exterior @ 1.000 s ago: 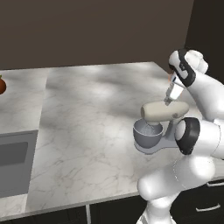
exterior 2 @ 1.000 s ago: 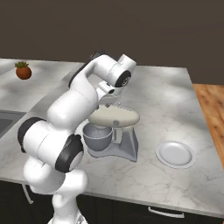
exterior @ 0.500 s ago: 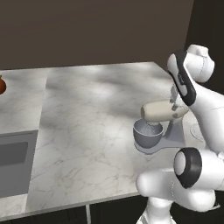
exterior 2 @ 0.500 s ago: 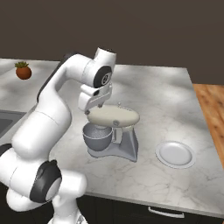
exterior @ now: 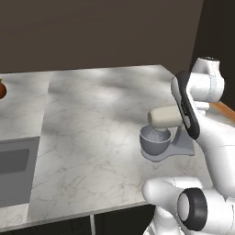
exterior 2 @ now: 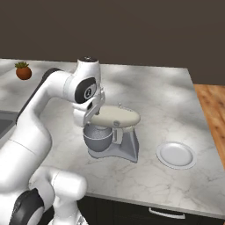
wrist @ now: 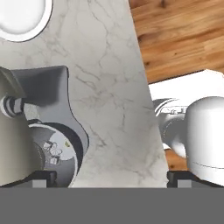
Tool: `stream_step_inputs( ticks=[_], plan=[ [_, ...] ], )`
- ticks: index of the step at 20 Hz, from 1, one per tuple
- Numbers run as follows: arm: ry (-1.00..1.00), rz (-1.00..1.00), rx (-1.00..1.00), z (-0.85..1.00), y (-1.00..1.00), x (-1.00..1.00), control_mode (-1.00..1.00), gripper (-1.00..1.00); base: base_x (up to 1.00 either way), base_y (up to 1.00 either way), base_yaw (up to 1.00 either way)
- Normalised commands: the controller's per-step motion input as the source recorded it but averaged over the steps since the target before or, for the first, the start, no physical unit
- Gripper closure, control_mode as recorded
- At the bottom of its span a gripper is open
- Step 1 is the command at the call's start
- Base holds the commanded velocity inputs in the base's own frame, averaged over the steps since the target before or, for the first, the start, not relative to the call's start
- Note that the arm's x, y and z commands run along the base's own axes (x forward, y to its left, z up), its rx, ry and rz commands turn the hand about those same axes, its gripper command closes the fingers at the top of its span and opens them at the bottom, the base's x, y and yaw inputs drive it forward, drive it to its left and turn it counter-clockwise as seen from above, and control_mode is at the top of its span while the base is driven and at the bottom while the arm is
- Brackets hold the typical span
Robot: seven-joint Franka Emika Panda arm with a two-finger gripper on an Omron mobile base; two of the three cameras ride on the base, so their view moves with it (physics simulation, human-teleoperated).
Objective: Add butter and sugar cubes to the stand mixer bowl and then turn on the stand mixer to begin making frosting.
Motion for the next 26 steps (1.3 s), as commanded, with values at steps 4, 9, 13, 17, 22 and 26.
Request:
stream_step_inputs(
  ticks=[4,9,13,17,22,26],
  plan=[
    [-0.37,0.08,-0.14,-0.01,-0.29,-0.45,-1.0,-1.0,0.0,0.0,0.0],
    [-0.38,0.25,-0.17,0.0,-0.24,-0.15,-1.0,-1.0,0.0,0.0,0.0],
    [-0.3,0.42,-0.17,0.01,-0.48,-0.15,-1.0,-1.0,0.0,0.0,0.0],
    [-0.37,0.49,-0.23,0.12,-0.41,-0.22,-1.0,-1.0,0.0,0.0,0.0],
    [-0.29,0.44,-0.19,-0.04,-0.15,-0.06,-1.0,-1.0,0.0,0.0,0.0],
    [-0.17,0.05,0.13,-0.28,0.0,0.0,-1.0,-1.0,0.0,0.0,0.0]
  ],
)
